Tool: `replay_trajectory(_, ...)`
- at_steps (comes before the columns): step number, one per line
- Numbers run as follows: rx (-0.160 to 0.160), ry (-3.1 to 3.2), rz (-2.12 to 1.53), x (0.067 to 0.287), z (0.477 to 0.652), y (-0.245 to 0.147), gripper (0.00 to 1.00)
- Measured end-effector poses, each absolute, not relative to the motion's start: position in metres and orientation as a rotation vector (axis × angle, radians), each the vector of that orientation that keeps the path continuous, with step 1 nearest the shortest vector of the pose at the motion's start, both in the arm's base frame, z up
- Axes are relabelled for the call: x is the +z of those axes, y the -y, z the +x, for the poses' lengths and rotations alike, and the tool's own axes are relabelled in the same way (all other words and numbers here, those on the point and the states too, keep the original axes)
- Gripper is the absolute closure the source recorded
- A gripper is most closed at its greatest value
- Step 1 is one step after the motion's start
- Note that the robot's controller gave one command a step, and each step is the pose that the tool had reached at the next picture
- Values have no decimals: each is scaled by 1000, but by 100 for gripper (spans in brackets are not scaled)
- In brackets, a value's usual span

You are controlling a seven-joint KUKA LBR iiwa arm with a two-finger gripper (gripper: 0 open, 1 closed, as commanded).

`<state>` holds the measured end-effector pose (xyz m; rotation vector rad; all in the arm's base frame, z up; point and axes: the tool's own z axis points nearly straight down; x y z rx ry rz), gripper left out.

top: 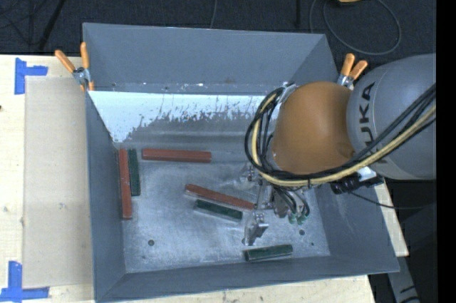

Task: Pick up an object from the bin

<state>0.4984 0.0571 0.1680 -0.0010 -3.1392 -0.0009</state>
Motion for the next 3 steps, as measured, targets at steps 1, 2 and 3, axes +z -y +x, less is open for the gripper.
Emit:
replay_trajectory(1, -2, 3142, -142, 112, 532, -62, 0)
replay_trajectory(2, -2, 3135, -266, 72, 542, -65, 0)
replay_trajectory(3, -1, 3114, -415, 114, 523, -50, 0)
